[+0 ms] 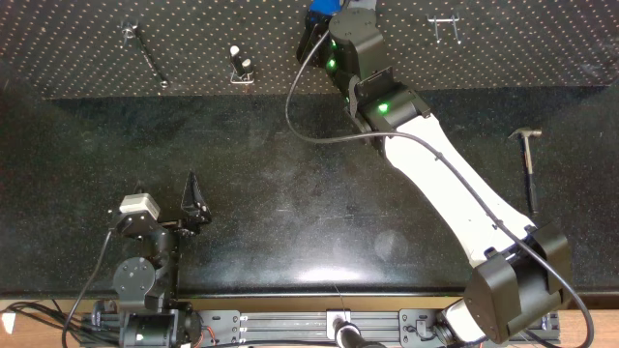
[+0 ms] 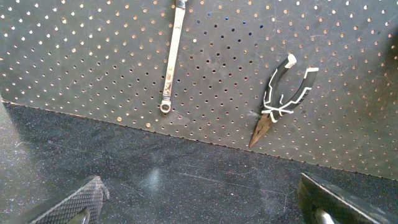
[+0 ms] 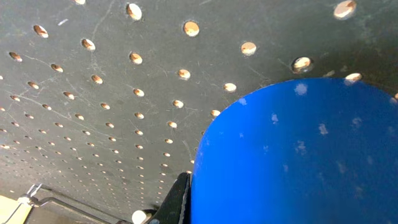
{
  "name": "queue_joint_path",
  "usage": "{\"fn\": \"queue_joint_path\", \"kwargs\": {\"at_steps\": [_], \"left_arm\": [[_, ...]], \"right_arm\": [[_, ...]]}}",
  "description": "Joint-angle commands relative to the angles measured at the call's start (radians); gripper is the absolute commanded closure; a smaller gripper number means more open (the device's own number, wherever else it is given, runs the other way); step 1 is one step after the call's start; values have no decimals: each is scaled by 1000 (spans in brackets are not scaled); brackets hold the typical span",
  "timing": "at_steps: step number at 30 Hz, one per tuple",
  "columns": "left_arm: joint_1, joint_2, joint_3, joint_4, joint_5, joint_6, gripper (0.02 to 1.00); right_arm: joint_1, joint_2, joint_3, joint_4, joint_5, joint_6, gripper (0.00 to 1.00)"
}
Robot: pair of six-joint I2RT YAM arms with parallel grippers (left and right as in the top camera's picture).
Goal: Place Tools Onto Pegboard
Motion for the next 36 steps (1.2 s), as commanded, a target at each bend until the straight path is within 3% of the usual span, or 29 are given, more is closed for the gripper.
{"fn": "queue_joint_path", "kwargs": {"at_steps": [1,8,23,27,30,32,34,36], "left_arm": [[4,-7,-2,-5,-16,5,25],[4,-7,-2,-5,-16,5,23],[4,-7,-2,-5,-16,5,25],[4,-7,-2,-5,-16,5,25],[4,-7,-2,-5,-16,5,25],[4,-7,-2,-5,-16,5,25],[4,-7,-2,-5,-16,5,25],[4,-7,-2,-5,-16,5,25]], "right_arm": [[2,5,31,15,-47,-5,520],[2,3,31,-24,-48,0,522],[-3,-132,31,-290,-48,18,524],[-12,-195,31,-505,-52,30,524],[-56,-269,31,-806,-51,58,524],[-174,-293,17,-1098,-51,77,524],[-298,-306,-16,-1268,-51,-5,524],[-498,-318,-55,-1381,-59,-314,470]]}}
